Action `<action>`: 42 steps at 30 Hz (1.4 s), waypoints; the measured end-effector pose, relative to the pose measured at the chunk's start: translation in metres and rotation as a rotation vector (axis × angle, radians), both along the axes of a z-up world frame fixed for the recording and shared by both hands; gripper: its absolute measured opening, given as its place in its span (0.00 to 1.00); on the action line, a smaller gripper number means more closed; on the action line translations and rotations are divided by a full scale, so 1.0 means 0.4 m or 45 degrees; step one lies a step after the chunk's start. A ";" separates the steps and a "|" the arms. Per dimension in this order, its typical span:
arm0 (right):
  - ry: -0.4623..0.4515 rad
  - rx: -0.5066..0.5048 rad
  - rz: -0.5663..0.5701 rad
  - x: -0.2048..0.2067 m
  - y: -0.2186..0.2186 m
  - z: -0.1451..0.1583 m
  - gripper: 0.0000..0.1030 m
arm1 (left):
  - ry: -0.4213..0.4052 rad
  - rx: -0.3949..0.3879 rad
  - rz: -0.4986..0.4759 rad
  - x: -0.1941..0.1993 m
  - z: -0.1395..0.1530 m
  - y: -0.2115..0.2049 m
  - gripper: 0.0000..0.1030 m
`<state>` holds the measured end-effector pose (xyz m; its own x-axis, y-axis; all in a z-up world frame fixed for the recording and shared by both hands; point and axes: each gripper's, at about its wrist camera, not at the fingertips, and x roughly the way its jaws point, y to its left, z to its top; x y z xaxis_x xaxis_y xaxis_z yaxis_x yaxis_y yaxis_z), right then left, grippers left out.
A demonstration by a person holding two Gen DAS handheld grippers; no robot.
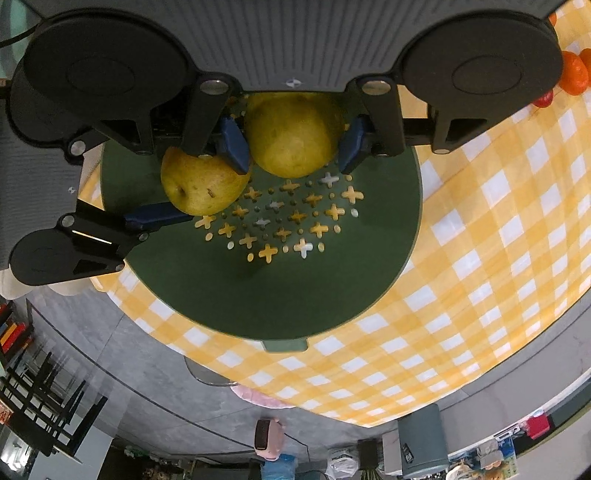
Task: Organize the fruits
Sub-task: 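Carry both pears over the green colander and lower them inside, then open both grippers to release the pears and withdraw from the colander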
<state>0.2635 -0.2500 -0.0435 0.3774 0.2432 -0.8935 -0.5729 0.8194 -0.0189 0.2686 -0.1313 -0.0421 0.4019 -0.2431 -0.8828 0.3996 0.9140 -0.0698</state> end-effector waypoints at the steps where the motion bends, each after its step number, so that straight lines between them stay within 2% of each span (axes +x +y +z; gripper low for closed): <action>1: 0.008 0.006 -0.012 0.004 -0.003 0.001 0.61 | 0.003 0.001 0.010 0.002 0.000 0.002 0.62; 4: 0.011 0.001 -0.016 0.009 -0.003 0.001 0.61 | 0.021 -0.027 0.026 0.002 -0.001 0.012 0.63; 8: 0.005 -0.011 -0.039 0.006 -0.001 0.001 0.61 | 0.002 -0.017 0.024 -0.011 0.007 0.015 0.64; 13: -0.060 -0.023 -0.064 -0.011 -0.011 0.024 0.76 | -0.011 -0.013 0.052 -0.029 0.022 0.021 0.65; 17: -0.085 -0.025 -0.085 -0.030 -0.020 0.041 0.77 | -0.056 -0.002 0.070 -0.056 0.045 0.025 0.65; 22: -0.178 -0.008 -0.117 -0.070 -0.025 0.076 0.79 | -0.130 0.017 0.087 -0.099 0.089 0.036 0.65; 33: -0.384 0.154 -0.239 -0.222 0.002 0.145 0.80 | -0.271 0.013 0.162 -0.252 0.180 0.142 0.67; 42: -0.428 0.319 -0.310 -0.318 0.092 0.139 0.81 | -0.383 -0.031 0.217 -0.359 0.228 0.263 0.69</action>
<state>0.1363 -0.2134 0.0122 0.7077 0.3045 -0.6375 -0.3602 0.9318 0.0451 0.1250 -0.0261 0.0489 0.6797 -0.1697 -0.7135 0.2473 0.9689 0.0051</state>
